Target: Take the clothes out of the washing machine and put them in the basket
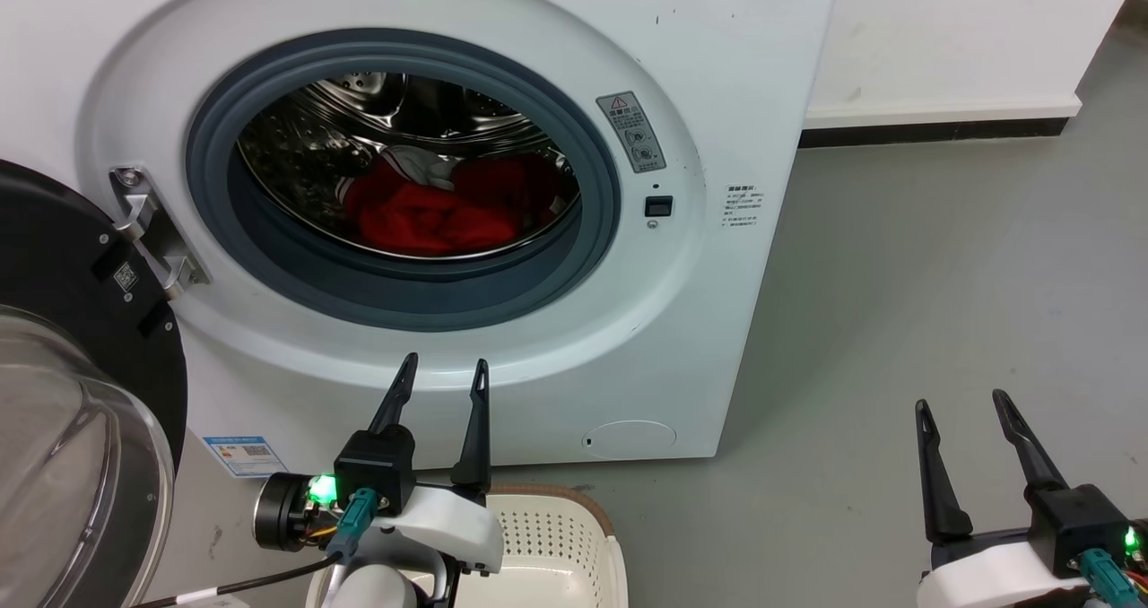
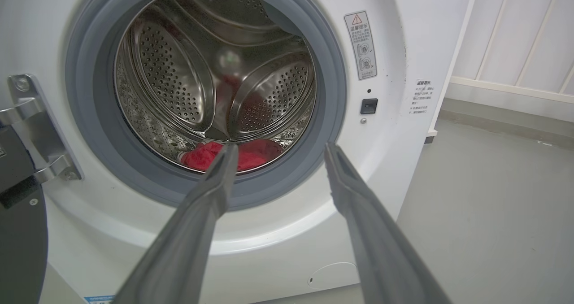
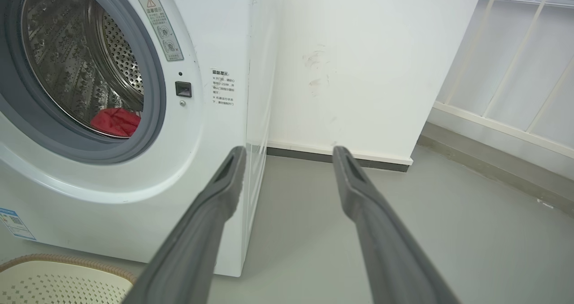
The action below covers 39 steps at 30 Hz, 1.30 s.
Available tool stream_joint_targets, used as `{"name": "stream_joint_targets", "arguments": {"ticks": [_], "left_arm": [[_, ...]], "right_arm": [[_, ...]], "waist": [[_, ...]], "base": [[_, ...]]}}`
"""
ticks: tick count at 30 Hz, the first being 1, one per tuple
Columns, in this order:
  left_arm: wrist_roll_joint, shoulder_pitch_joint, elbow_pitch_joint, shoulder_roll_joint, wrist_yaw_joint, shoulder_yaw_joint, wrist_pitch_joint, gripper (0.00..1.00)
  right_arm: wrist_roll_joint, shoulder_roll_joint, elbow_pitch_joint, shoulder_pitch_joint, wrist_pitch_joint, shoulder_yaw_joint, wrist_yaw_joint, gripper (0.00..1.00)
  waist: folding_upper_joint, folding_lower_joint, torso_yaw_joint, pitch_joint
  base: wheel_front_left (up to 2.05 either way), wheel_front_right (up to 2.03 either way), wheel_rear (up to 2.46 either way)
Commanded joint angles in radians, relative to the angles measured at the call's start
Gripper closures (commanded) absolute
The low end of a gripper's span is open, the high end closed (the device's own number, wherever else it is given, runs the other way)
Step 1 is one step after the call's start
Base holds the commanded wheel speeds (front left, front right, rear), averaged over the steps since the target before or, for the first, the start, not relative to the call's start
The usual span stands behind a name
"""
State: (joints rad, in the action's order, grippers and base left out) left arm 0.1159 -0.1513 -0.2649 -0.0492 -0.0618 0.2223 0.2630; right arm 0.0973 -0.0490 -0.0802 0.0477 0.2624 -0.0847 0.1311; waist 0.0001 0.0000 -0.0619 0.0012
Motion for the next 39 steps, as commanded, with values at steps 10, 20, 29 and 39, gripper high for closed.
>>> {"name": "stream_joint_targets", "arguments": {"ticks": [10,20,29,39], "left_arm": [[-0.001,-0.014,0.001,-0.002,-0.007,0.0,0.003,0.0],[-0.014,-0.092,0.004,-0.002,-0.014,-0.003,0.003,0.0],[-0.028,-0.258,-0.021,-0.002,-0.046,-0.03,0.003,0.0],[-0.051,-0.496,-0.121,-0.024,-0.041,-0.096,0.003,0.0]], "right_arm": [[-0.011,-0.002,-0.001,-0.008,0.004,-0.002,-0.001,0.0],[-0.012,-0.002,0.028,-0.062,0.004,0.002,-0.001,0.0],[-0.03,-0.002,0.073,-0.156,0.003,0.016,-0.001,0.0],[-0.063,-0.002,0.096,-0.272,0.003,0.051,-0.001,0.0]], "waist": [[-0.0001,0.0,0.007,0.018],[-0.0001,0.0,0.013,0.121],[-0.0001,0.0,-0.005,0.334],[-0.0001,0.0,-0.05,0.553]], "base": [[0.0,0.0,0.0],[0.0,0.0,0.0],[0.0,0.0,0.0],[0.0,0.0,0.0]]}}
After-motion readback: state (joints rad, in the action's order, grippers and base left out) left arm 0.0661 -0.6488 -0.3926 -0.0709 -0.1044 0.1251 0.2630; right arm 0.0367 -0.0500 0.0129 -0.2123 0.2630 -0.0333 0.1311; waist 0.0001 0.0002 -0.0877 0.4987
